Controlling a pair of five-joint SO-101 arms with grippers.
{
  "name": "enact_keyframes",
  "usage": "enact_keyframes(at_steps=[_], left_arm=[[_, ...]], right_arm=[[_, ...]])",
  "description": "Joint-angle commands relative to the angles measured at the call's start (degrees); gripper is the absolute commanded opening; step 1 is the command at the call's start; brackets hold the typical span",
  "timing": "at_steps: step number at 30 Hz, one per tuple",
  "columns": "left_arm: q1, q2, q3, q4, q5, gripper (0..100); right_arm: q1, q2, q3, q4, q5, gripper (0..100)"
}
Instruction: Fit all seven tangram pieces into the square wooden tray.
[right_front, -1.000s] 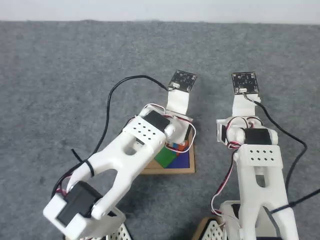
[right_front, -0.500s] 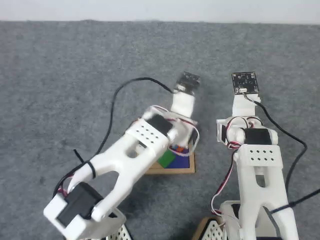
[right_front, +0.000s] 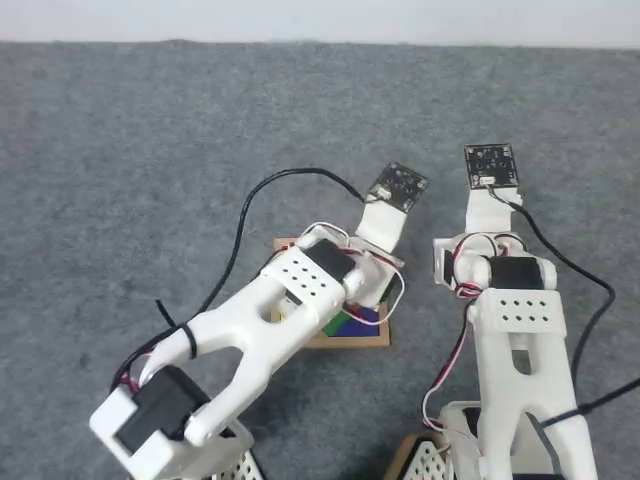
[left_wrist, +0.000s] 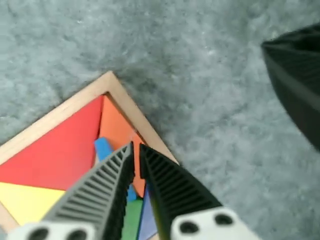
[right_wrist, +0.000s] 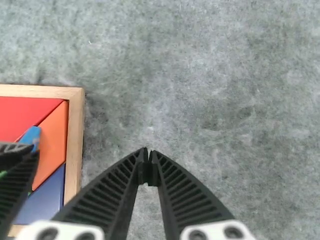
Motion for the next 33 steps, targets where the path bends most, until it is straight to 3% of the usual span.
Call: enact_keyframes(at_steps=[1,33], left_arm=[[-0.26,-0.97,-1.01,-0.70,-0.35,1],[-0.35,-0.97,-0.92,-0.62,-0.35,1]], right_arm=[[0.48,-1.27,-0.35,-1.45,0.44,0.8],[0.40,-1.27,0.35,-2.15,0.44,0.8]])
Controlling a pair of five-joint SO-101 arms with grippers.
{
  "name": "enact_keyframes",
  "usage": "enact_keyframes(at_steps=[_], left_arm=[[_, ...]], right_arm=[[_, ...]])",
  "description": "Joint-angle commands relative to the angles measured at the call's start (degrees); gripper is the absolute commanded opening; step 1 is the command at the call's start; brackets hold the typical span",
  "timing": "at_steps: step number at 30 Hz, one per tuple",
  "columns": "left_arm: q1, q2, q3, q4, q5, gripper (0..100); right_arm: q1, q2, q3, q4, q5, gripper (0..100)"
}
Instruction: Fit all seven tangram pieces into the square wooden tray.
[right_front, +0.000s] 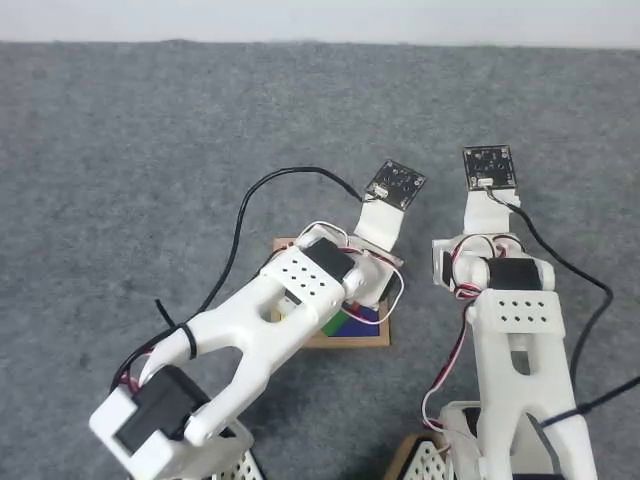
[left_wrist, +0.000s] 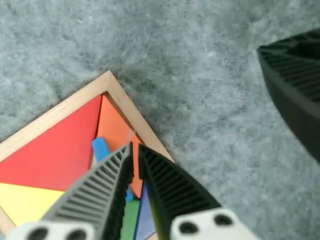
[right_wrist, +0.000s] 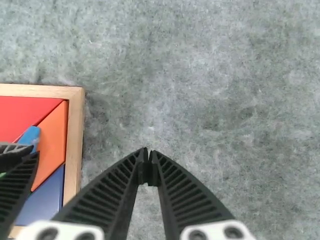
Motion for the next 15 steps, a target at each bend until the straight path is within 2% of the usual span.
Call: enact_keyframes(at_steps=[1,15], left_arm=[[-0.44,-0.97,-0.92,-0.62,-0.53,1],[-0.53,-2.73,-0.31,-0.35,-0.53,1]], right_arm=[[0.40,-1.27,-0.62,-1.10,0.44,0.8],[0.40,-1.27,-0.62,-1.10,0.44,0.8]])
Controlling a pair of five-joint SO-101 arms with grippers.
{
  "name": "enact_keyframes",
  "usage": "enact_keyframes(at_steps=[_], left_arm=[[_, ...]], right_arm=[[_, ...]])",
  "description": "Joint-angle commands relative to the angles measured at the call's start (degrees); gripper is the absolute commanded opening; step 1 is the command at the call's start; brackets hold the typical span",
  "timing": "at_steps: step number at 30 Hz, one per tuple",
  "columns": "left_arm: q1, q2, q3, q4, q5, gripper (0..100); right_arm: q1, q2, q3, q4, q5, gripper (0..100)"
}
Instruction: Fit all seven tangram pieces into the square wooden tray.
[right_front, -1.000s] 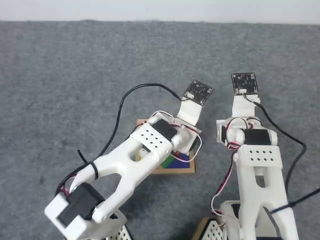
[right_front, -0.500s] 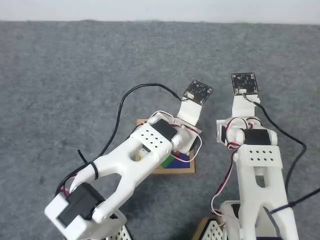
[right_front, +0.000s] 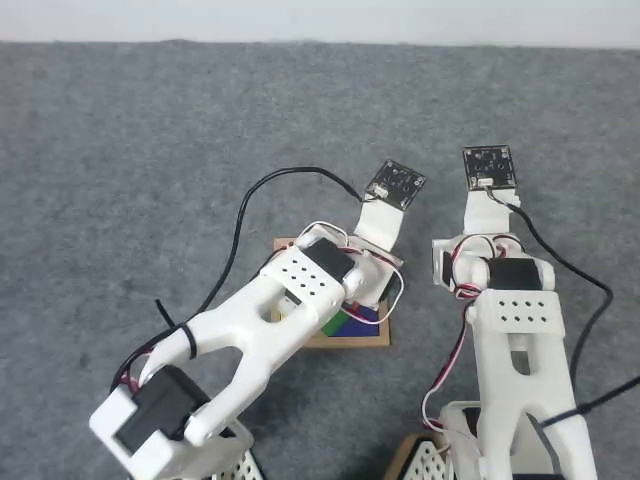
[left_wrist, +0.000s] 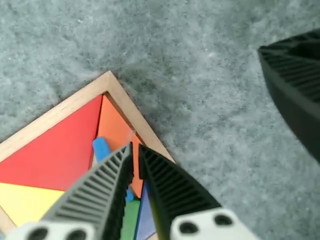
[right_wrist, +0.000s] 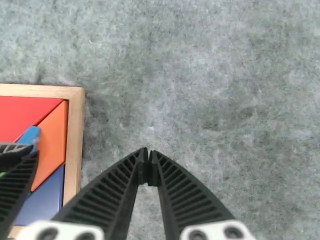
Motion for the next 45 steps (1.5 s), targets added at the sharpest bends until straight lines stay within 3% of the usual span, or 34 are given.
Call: enact_keyframes(at_steps=[1,13,45], left_arm=[[-0.53,-4.04,0.57,-0.26,-0.53,1],[-4.22,-17.32,11.74,-8.97,-0.44,1],[-3.87,-17.32,12.00,-9.41,-0.44,1]], right_arm=[[0.40,-1.27,-0.62,-1.10,0.44,0.8],[0.40,-1.27,0.88,-3.47,0.44,0.8],[0.31,-1.27,1.49,-4.44,0.44,0.8]])
